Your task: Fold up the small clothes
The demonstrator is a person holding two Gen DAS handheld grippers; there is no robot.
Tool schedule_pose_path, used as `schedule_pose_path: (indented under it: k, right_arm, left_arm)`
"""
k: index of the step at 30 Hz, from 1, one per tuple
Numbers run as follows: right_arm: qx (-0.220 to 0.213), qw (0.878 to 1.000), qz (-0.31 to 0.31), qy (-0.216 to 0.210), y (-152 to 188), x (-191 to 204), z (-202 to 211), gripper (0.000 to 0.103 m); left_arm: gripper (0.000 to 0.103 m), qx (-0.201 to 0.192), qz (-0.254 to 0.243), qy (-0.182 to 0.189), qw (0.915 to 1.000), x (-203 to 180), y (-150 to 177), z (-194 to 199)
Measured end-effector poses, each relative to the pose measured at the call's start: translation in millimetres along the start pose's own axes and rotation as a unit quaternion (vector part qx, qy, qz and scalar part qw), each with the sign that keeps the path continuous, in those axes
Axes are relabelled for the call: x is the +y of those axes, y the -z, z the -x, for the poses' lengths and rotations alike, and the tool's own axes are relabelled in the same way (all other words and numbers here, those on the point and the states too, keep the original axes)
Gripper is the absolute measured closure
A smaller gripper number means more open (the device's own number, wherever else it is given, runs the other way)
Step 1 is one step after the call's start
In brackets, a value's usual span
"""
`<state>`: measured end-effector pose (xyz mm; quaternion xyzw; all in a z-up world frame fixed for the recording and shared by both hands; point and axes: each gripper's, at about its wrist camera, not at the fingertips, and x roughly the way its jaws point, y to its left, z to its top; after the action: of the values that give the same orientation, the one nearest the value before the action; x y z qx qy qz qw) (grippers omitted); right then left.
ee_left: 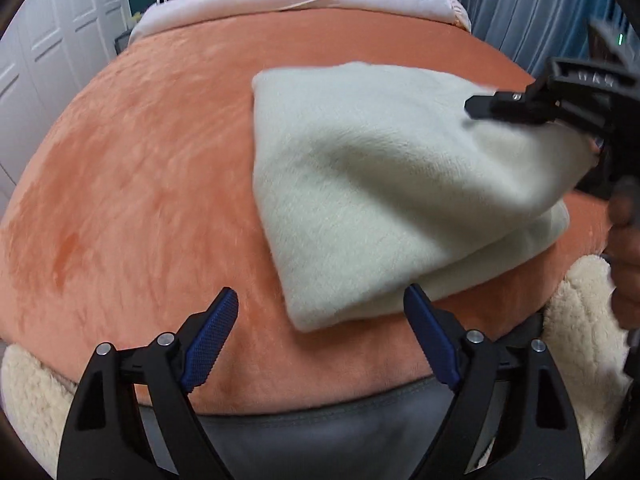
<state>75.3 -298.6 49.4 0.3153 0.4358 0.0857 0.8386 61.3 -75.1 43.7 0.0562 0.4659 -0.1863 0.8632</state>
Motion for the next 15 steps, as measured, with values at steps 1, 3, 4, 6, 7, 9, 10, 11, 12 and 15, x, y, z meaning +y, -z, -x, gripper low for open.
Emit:
schedule_pose_path:
  k: [1, 3, 4, 6, 7, 9, 10, 11, 12, 15]
  right_arm:
    - [-0.021, 0.999, 0.023, -0.017, -5.7, 12.9, 15.5, 0.078]
    - [-0.062, 0.995, 0.039, -0.072, -18.6, 31.1, 52.3, 0.08]
    - [-0.085, 0.992, 0.047, -0.085, -21.6, 36.3, 69.7, 0.08]
    - [-0.12, 0.988, 0.057, -0.078, -21.2, 28.6, 90.5, 0.08]
    - [-0.12, 0.99, 0.043, -0.055, -19.9, 10.6, 88.8, 0.08]
    - [-0.065, 0.997, -0.003, 0.036, -12.7, -49.8, 54.8, 0.08]
    - [-0.021, 0.997, -0.027, 0.076, -4.6, -79.8, 31.5, 0.081]
    - [-0.006, 0.996, -0.047, 0.078, 6.2, -100.2, 19.1, 0.081]
    - [-0.03, 0.997, -0.06, 0.047, 13.4, -107.8, 24.4, 0.081]
    - [-0.035, 0.996, -0.058, 0.056, 11.0, -95.7, 31.3, 0.08]
  left_arm:
    - [0.045, -0.003, -0.002, 0.009, 1.0, 0.8, -0.8, -0.2]
    - [0.068, 0.015, 0.007, 0.028, 0.9995, 2.8, -5.5, -7.5]
    - [0.071, 0.018, 0.017, 0.043, 0.9988, 4.0, -4.3, -9.3]
    - [0.076, 0.019, 0.02, 0.054, 0.9982, 1.7, -7.6, -11.5]
    - [0.078, 0.023, 0.014, 0.052, 0.9983, -1.8, -7.2, -13.7]
    - [0.079, 0.038, 0.017, 0.053, 0.9978, -4.5, -6.3, -24.0]
    - [0.08, 0.05, 0.021, 0.059, 0.9968, -6.1, -3.7, -27.9]
    - [0.08, 0.059, 0.024, 0.057, 0.9963, -9.3, 0.5, -30.3]
    - [0.08, 0.064, 0.025, 0.053, 0.9963, -9.2, 2.4, -32.8]
    - [0.08, 0.066, 0.034, 0.056, 0.9956, -5.0, 2.7, -34.6]
